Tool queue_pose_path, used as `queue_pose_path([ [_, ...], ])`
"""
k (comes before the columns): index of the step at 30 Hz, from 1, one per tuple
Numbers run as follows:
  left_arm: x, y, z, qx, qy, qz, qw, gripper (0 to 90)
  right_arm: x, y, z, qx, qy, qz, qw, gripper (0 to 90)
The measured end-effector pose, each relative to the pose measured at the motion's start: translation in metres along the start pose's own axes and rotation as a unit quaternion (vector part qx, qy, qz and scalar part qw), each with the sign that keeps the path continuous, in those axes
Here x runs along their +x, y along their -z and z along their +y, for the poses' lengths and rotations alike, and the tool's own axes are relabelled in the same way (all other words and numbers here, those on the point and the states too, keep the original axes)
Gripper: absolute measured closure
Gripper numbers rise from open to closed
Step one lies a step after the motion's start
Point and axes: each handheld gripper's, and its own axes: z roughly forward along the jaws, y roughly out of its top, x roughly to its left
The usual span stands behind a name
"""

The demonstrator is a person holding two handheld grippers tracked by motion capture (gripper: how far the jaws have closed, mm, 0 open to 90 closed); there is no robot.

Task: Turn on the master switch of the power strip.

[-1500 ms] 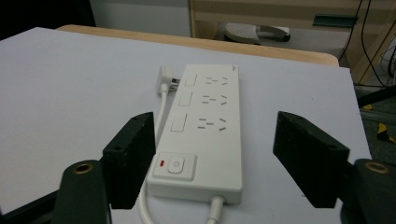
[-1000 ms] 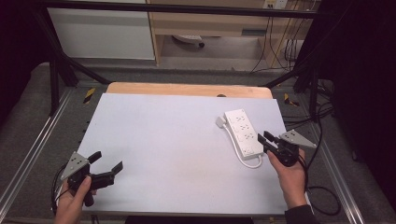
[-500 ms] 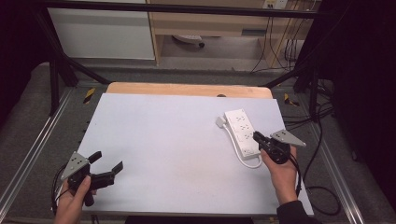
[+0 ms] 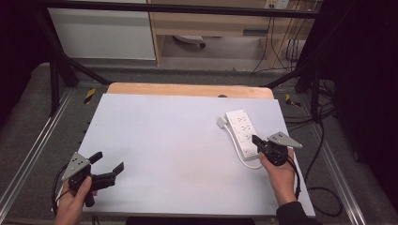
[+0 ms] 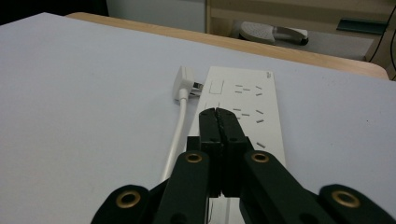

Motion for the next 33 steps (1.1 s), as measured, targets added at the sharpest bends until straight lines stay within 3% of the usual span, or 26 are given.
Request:
queue_pose_path([
  [7,0.000,0.000,0.000,-0.001,-0.003,-0.003,1.0000,5.6,0.000,-0.003,-0.005,0.009,-0.019,0.010,0.9997,90.0],
  [19,-0.001,0.000,0.000,0.001,-0.005,-0.004,1.0000,5.8,0.001,-0.009,-0.009,0.026,-0.015,0.008,0.9995,90.0],
  [33,0.000,0.000,0.000,0.002,-0.006,-0.003,1.0000,5.9,0.001,-0.013,-0.016,0.065,-0.018,0.005,0.9977,90.0],
])
